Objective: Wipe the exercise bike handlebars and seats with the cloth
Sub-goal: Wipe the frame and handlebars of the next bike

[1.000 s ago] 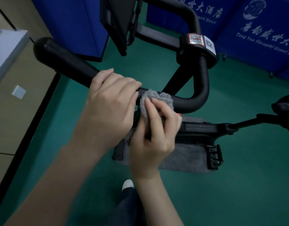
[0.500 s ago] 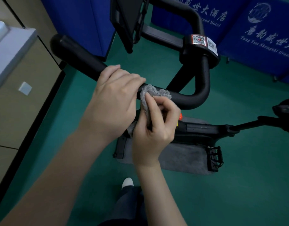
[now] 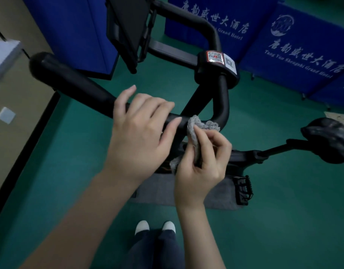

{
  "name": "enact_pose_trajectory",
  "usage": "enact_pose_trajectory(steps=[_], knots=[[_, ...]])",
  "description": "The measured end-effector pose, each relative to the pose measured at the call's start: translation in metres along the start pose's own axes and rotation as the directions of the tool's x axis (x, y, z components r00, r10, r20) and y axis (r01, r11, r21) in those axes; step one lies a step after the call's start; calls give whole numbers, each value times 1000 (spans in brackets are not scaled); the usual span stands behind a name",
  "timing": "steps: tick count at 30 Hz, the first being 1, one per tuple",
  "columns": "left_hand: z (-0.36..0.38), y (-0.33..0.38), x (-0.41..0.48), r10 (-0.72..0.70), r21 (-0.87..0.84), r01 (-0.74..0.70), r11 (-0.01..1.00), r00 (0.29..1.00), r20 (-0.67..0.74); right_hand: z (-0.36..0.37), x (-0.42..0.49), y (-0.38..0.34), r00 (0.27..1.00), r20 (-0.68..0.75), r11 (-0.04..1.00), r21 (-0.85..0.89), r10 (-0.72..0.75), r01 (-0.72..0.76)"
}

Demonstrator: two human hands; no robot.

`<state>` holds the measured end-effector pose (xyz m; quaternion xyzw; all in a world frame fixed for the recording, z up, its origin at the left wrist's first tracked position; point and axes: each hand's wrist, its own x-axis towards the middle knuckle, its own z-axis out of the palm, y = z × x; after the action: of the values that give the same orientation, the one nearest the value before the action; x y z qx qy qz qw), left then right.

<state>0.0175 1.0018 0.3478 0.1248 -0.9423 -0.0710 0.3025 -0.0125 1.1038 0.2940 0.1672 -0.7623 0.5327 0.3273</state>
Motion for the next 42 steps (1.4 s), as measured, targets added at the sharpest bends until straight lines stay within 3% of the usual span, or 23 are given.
enact_pose_trajectory(steps=[7, 13, 19, 30, 37, 42], knots=[[23, 21, -1, -57, -33, 56, 998, 997, -42, -13, 28, 24, 988, -72, 991, -3, 136, -136], [27, 30, 2, -117, 5, 118, 993, 989, -85, -19, 23, 31, 997, 33, 996, 42, 75, -76], [43, 57, 5, -205, 16, 209, 978, 970, -130, -22, 56, 59, 968, 87, 961, 124, 237, -246], [56, 69, 7, -274, 64, 295, 953, 935, -228, -34, 70, 80, 947, 313, 959, 235, 77, -156], [55, 73, 7, -312, 52, 330, 943, 925, -215, -20, 111, 112, 872, 458, 900, 286, 174, -330], [54, 77, 9, -346, 60, 364, 929, 915, -207, -32, 103, 111, 859, 502, 906, 311, 100, -287]])
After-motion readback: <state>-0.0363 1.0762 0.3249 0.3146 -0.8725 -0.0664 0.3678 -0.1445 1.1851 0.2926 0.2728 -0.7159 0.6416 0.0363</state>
